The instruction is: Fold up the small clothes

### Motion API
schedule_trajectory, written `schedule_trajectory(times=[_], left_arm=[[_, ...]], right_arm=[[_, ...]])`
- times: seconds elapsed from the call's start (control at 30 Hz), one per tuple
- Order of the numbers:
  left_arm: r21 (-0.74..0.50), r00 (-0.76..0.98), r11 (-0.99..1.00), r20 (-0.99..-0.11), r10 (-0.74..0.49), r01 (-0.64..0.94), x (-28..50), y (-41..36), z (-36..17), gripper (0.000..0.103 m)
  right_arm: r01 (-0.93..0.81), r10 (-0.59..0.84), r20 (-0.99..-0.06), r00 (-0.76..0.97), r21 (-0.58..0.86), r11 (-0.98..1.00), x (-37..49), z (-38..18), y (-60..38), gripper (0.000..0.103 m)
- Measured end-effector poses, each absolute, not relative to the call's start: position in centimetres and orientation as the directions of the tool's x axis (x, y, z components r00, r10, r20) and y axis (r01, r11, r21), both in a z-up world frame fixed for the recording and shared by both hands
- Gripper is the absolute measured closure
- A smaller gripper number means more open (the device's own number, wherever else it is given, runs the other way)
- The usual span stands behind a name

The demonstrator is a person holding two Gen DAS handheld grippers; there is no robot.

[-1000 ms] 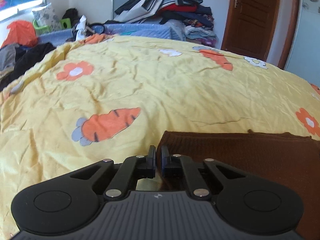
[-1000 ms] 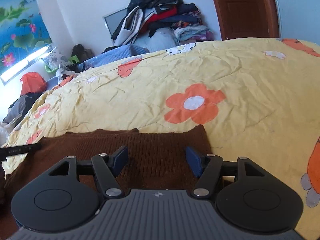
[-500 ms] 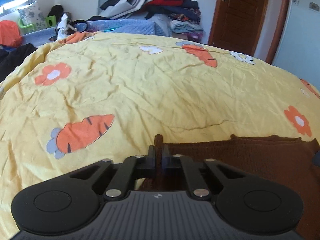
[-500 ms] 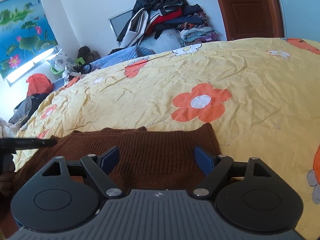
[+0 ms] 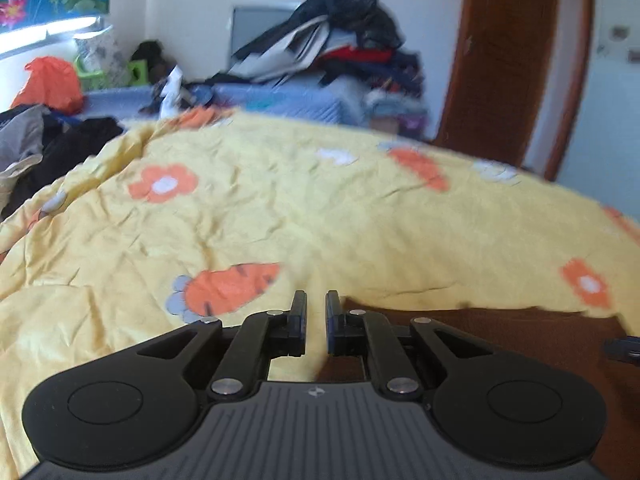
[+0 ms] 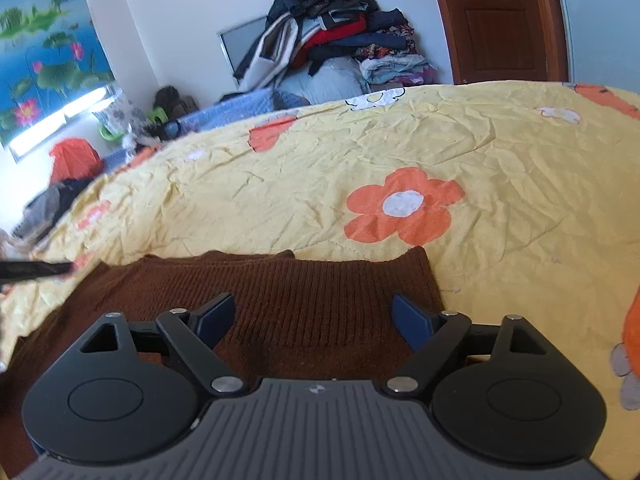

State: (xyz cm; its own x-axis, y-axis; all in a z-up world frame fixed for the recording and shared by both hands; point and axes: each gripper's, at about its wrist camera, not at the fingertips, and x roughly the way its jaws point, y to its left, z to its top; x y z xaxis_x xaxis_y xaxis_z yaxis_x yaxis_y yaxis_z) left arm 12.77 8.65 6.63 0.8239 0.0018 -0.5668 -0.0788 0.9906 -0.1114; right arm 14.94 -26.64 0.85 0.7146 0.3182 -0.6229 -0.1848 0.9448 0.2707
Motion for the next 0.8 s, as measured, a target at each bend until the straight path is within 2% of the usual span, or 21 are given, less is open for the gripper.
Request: schedule_trajectory(times=[0.03,0.07,0.1,0.13,0.2,0.27,0.33,0.37,0.43,0.57,0.67,0.73,0.8], left_arm=[[-0.122,0.825,0.992,-0.564,-0.038,-0.038,11.6,7.7,6.9,0.084],[-0.132,0.817,0.991,-0.572,-0.072,-0.005,10.6,6.7,6.8,0.067],[-0.135,0.804,0.991,-0.587,-0.097,0.02,9.8,5.6,6.4,0.057],[-0.13,0.788,0.991,-0.606,-0.11,0.038,9.1,4.6,5.6,0.04],[-0.09,0.761,0.993,-0.638,-0.115,0.074,8.3,3.0,3.6,0.038],[-0.013,0.751,0.996,-0.656,-0.075,0.088,7.8,2.6,1.5,0.037],[0.092,0.815,0.985,-0.576,-0.067,0.147,6.5,2.7,0.5,0.033],[0.087,0.815,0.984,-0.575,-0.076,0.154,6.5,3.1,0.5,0.032],[0.085,0.808,0.985,-0.584,-0.072,0.149,6.9,3.6,0.7,0.028],[0.107,0.804,0.988,-0.594,-0.025,0.109,5.2,3.4,2.4,0.03],[-0.085,0.818,0.991,-0.56,-0.133,0.102,0.3,5.7,4.4,0.03],[-0.26,0.821,0.965,-0.545,-0.17,0.027,-3.7,7.9,4.6,0.03],[-0.421,0.817,0.904,-0.546,-0.188,-0.074,-7.4,10.0,3.8,0.029]], right_arm=[[-0.152,0.297,-0.626,0.721,0.275,0.949,14.4,1.7,-26.3,0.014],[-0.166,0.321,-0.604,0.729,0.299,0.94,13.6,2.6,-26.0,0.012],[-0.211,0.362,-0.575,0.733,0.314,0.926,12.8,3.4,-25.7,0.006],[-0.25,0.386,-0.552,0.739,0.307,0.918,11.7,4.1,-25.1,0.001],[-0.297,0.386,-0.548,0.742,0.248,0.922,9.6,4.3,-23.8,0.0],[-0.348,0.359,-0.612,0.705,0.143,0.927,8.3,2.9,-22.6,0.0],[-0.36,0.265,-0.695,0.668,0.009,0.933,7.3,-0.1,-22.2,0.0],[-0.396,0.321,-0.619,0.717,0.018,0.918,5.8,-0.7,-23.3,0.0],[-0.388,0.345,-0.622,0.703,0.072,0.919,5.8,-0.7,-24.7,0.0],[-0.344,0.28,-0.66,0.697,0.035,0.938,4.5,0.9,-24.4,0.0],[-0.262,0.343,-0.602,0.721,0.222,0.939,0.6,3.5,-28.2,0.0],[-0.187,0.37,-0.573,0.731,0.352,0.917,-2.4,4.1,-31.4,0.0],[-0.067,0.378,-0.591,0.713,0.479,0.875,-4.8,3.5,-34.6,0.0]])
